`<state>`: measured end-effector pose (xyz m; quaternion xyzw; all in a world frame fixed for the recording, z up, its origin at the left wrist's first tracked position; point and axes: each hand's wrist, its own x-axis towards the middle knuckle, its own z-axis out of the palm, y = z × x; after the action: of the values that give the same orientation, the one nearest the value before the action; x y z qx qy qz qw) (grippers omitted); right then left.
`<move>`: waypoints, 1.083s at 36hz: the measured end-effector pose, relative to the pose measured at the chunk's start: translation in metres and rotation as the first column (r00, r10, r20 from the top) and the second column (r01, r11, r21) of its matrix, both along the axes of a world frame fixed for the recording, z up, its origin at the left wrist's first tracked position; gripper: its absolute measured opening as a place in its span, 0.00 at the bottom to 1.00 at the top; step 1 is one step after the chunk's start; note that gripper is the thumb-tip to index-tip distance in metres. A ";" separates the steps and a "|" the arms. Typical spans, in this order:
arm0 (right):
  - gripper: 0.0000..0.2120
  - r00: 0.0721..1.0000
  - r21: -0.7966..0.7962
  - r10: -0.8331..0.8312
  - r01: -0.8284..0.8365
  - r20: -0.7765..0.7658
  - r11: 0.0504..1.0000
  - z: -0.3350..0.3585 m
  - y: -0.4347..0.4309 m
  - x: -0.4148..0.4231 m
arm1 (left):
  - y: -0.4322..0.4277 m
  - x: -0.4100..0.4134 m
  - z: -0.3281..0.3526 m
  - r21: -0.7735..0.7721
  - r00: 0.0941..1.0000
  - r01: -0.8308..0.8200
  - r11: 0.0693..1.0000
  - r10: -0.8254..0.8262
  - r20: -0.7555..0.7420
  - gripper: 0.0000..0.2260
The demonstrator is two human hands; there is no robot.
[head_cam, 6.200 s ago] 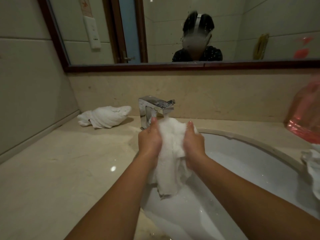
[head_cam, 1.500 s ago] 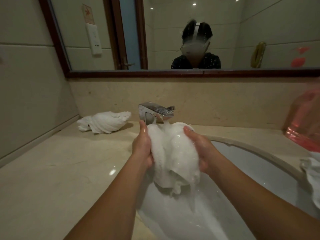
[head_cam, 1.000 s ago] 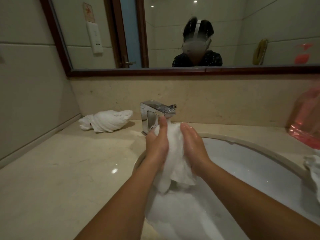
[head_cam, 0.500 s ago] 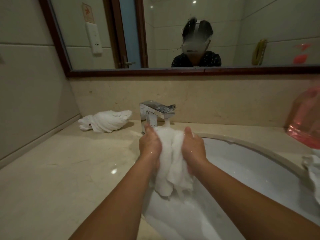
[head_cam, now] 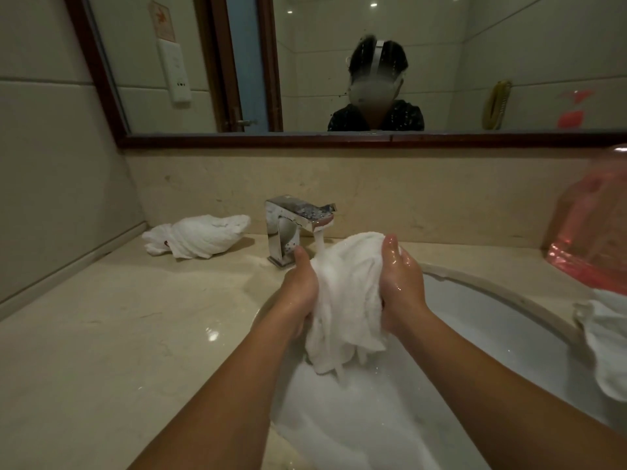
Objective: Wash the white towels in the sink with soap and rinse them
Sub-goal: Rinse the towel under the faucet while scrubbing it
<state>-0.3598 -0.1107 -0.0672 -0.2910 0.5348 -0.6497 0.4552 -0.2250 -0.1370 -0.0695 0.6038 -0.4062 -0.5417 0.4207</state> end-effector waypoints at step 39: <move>0.12 0.994 0.077 0.111 -0.109 -0.019 0.991 -0.015 0.006 0.014 | -0.003 0.007 -0.002 -0.327 0.942 -0.298 0.897 0.332 0.052 0.33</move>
<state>-0.3454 -0.1049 -0.0818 -0.3100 0.5475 -0.5995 0.4947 -0.2183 -0.1403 -0.0713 0.6149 -0.4058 -0.3619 0.5712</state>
